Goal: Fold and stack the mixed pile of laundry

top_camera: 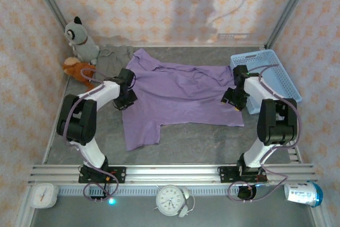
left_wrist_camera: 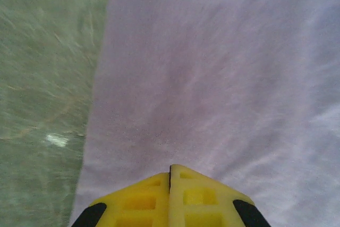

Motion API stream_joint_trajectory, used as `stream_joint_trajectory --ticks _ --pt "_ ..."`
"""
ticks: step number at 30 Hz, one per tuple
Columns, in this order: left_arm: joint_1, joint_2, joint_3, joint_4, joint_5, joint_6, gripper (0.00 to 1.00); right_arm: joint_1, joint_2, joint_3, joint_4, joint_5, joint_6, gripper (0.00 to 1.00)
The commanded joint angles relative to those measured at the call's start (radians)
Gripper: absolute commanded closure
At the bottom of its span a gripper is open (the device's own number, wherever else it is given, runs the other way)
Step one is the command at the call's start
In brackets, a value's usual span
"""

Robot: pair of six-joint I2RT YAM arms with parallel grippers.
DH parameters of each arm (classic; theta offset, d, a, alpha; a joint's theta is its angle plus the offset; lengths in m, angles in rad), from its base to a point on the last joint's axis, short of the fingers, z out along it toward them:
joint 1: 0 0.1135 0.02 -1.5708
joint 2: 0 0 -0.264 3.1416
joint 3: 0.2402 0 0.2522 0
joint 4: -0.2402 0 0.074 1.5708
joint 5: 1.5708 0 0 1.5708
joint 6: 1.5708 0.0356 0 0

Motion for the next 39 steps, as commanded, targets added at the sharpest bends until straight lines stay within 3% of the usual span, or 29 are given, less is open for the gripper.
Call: stream_joint_trajectory --ticks 1,6,12,21,25,28,30,32,36,39 --pt "-0.008 0.049 -0.016 0.080 -0.002 -0.082 1.00 -0.009 0.037 -0.042 0.045 0.023 0.029 0.43" --pt "0.007 0.147 0.036 -0.002 -0.115 -0.022 1.00 -0.009 0.072 -0.087 0.066 0.020 0.040 0.41" --pt "0.016 0.253 0.206 -0.111 -0.130 0.051 1.00 -0.012 0.061 -0.108 0.045 0.033 0.024 0.36" --pt "0.083 0.268 0.322 -0.224 -0.220 0.129 1.00 -0.012 0.065 -0.080 0.016 0.041 -0.005 0.32" --pt "0.085 0.231 0.299 -0.234 -0.220 0.146 0.96 -0.012 0.041 -0.051 0.008 0.008 -0.009 0.29" --pt "0.082 0.174 0.269 -0.250 -0.232 0.163 0.74 -0.011 0.002 -0.027 -0.009 -0.020 -0.005 0.21" --pt "0.081 0.109 0.248 -0.265 -0.233 0.183 0.56 -0.012 -0.036 -0.027 -0.011 -0.027 0.002 0.01" --pt "0.069 0.049 0.223 -0.284 -0.217 0.219 0.50 -0.012 -0.078 -0.036 -0.009 -0.021 0.011 0.01" --pt "-0.020 -0.082 0.148 -0.294 -0.167 0.220 0.49 -0.019 -0.147 -0.067 -0.005 -0.013 0.025 0.01" --pt "-0.120 -0.177 0.068 -0.256 -0.118 0.138 0.63 -0.030 -0.175 -0.088 -0.001 -0.032 0.020 0.01"
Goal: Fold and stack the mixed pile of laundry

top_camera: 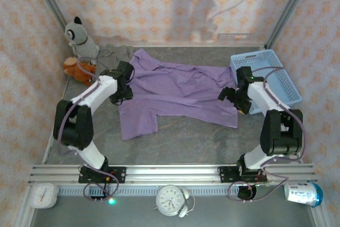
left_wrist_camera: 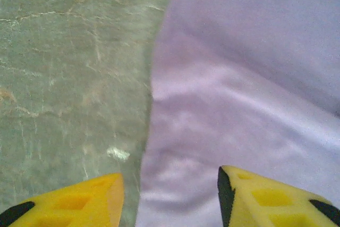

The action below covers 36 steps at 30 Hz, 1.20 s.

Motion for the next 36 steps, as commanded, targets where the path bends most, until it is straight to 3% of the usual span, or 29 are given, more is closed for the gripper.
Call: stream_joint_trajectory --ticks 1,4,5,12,20,26,27,30,31,36 --pt "-0.112 -0.087 -0.095 0.012 0.070 -0.088 0.72 -0.014 -0.028 -0.033 -0.023 0.007 0.010 0.01" --pt "-0.211 -0.146 -0.187 0.113 0.111 -0.192 0.96 -0.020 -0.037 -0.054 -0.021 0.014 0.009 0.00" --pt "-0.246 -0.158 -0.212 0.150 0.109 -0.223 1.00 -0.020 -0.038 -0.062 -0.019 0.011 0.011 0.01" --pt "-0.407 -0.078 -0.270 0.278 0.080 -0.299 1.00 -0.020 -0.020 -0.110 0.011 0.014 0.027 0.04" --pt "-0.558 0.103 -0.259 0.283 0.068 -0.359 1.00 -0.024 -0.018 -0.126 0.008 0.052 0.026 0.04" --pt "-0.645 0.086 -0.237 0.201 0.092 -0.391 1.00 -0.041 -0.032 -0.146 0.016 0.055 0.024 0.04" --pt "-0.649 0.069 -0.230 0.180 0.087 -0.393 0.95 -0.047 -0.032 -0.149 0.014 0.055 0.026 0.03" --pt "-0.642 0.002 -0.202 0.090 0.015 -0.396 0.58 -0.070 -0.035 -0.162 0.016 0.055 0.038 0.04" --pt "-0.634 -0.021 -0.191 0.054 -0.012 -0.393 0.51 -0.079 -0.039 -0.168 0.016 0.055 0.044 0.06" --pt "-0.568 -0.179 -0.228 -0.021 -0.050 -0.411 0.37 -0.142 -0.022 -0.194 0.018 -0.001 0.045 0.31"
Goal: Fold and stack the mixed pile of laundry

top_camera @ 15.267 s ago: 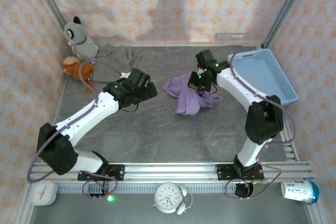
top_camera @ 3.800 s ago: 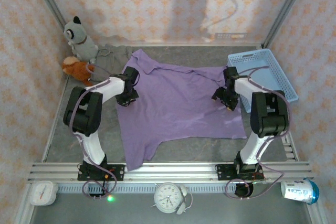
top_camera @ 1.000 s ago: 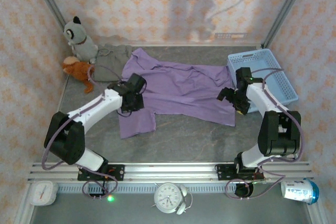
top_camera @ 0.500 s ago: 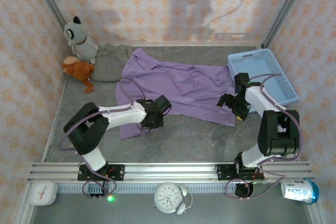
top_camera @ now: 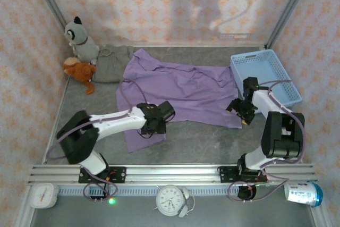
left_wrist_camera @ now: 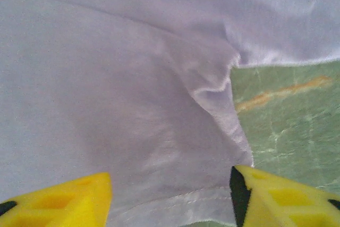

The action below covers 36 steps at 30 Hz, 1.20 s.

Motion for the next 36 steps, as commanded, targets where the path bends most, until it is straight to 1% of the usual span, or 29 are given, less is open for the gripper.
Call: stream_joint_trajectory --ticks 1,3,4,9,13,15,19,23,28,32,36 --pt "0.050 -0.130 -0.025 -0.112 -0.069 -0.034 0.37 -0.035 0.007 -0.038 -0.004 -0.014 0.010 0.36" --pt "0.071 -0.196 -0.085 -0.121 -0.061 -0.049 0.38 -0.038 0.017 -0.055 0.008 -0.019 0.011 0.41" --pt "0.079 -0.229 -0.116 -0.129 -0.054 -0.057 0.39 -0.039 0.022 -0.063 0.015 -0.017 0.013 0.42" --pt "0.107 -0.364 -0.253 -0.163 -0.005 -0.093 0.43 -0.038 0.059 -0.073 0.031 -0.013 0.014 0.46" --pt "0.114 -0.453 -0.340 -0.198 0.024 -0.126 0.43 -0.038 0.070 -0.077 0.023 -0.008 0.012 0.48" --pt "0.114 -0.475 -0.358 -0.224 0.028 -0.135 0.43 -0.039 0.035 -0.086 0.024 -0.001 0.011 0.47" --pt "0.114 -0.508 -0.390 -0.245 0.024 -0.156 0.42 -0.038 -0.067 -0.080 -0.003 0.039 0.001 0.36" --pt "0.114 -0.514 -0.423 -0.208 0.019 -0.179 0.44 -0.037 -0.142 -0.071 -0.031 0.050 -0.005 0.35" --pt "0.111 -0.490 -0.464 -0.112 0.078 -0.199 0.50 -0.036 -0.204 -0.113 -0.036 0.039 0.015 0.37" --pt "0.109 -0.452 -0.479 -0.041 0.101 -0.198 0.54 -0.035 -0.203 -0.153 -0.017 0.021 0.027 0.39" --pt "0.108 -0.370 -0.476 0.039 0.105 -0.196 0.60 -0.016 -0.186 -0.168 -0.001 0.004 0.033 0.43"
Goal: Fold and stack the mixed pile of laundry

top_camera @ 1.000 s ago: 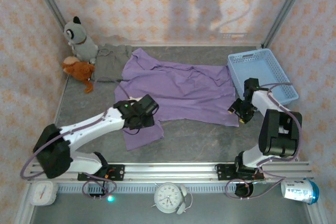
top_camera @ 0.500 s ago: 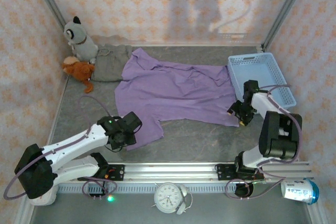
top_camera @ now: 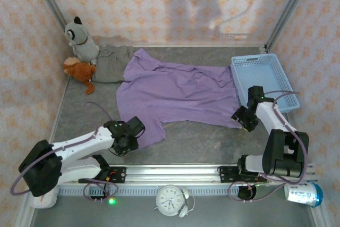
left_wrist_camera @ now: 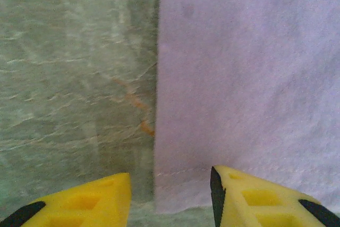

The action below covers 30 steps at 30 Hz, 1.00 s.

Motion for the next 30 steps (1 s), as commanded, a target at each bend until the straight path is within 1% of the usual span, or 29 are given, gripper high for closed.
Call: stream_joint_trajectory --ticks 1,2,4,5,7,9,11,12,15,17,19,20,21,23,24,26,30 --pt "0.002 0.065 -0.007 0.100 0.009 -0.011 0.63 0.025 0.013 -0.008 -0.001 0.002 0.013 0.43" --pt "0.002 0.087 -0.003 0.108 0.003 -0.008 0.68 0.035 0.018 -0.006 0.000 0.006 0.013 0.43" --pt "0.002 0.131 0.009 0.100 -0.022 -0.001 0.82 0.054 0.032 -0.004 0.002 0.023 0.015 0.44" --pt "0.002 0.140 0.014 0.088 -0.038 0.000 0.88 0.060 0.040 -0.004 0.005 0.030 0.020 0.44" --pt "0.006 0.140 0.020 0.071 -0.059 0.006 0.94 0.065 0.058 -0.008 0.021 0.045 0.028 0.45" --pt "0.014 0.121 0.028 0.053 -0.077 0.008 0.97 0.068 0.077 -0.010 0.044 0.055 0.032 0.46" --pt "0.024 0.096 0.040 0.031 -0.094 0.015 1.00 0.070 0.107 -0.006 0.064 0.045 0.038 0.49" --pt "0.031 0.078 0.047 0.013 -0.104 0.018 1.00 0.078 0.124 0.000 0.070 0.035 0.043 0.51" --pt "0.056 0.028 0.059 -0.047 -0.144 0.023 1.00 0.107 0.165 0.011 0.077 0.046 0.057 0.54" --pt "0.082 -0.021 0.051 -0.076 -0.163 0.022 1.00 0.114 0.181 0.008 0.079 0.037 0.067 0.61" --pt "0.117 -0.085 0.033 -0.087 -0.171 0.015 1.00 0.117 0.191 0.001 0.080 0.038 0.071 0.74" --pt "0.128 -0.113 0.025 -0.085 -0.174 0.010 1.00 0.117 0.192 -0.002 0.076 0.041 0.070 0.77" --pt "0.138 -0.143 0.021 -0.082 -0.183 0.005 1.00 0.117 0.191 -0.003 0.067 0.046 0.068 0.78" --pt "0.146 -0.187 0.025 -0.083 -0.206 -0.008 1.00 0.118 0.176 -0.004 0.050 0.064 0.058 0.77" --pt "0.149 -0.201 0.031 -0.081 -0.214 -0.013 1.00 0.118 0.161 -0.001 0.040 0.079 0.053 0.73" --pt "0.150 -0.207 0.051 -0.081 -0.221 -0.013 1.00 0.118 0.130 0.008 0.018 0.104 0.040 0.65" --pt "0.152 -0.168 0.096 -0.091 -0.219 0.015 1.00 0.121 0.079 0.037 -0.017 0.111 0.019 0.47"
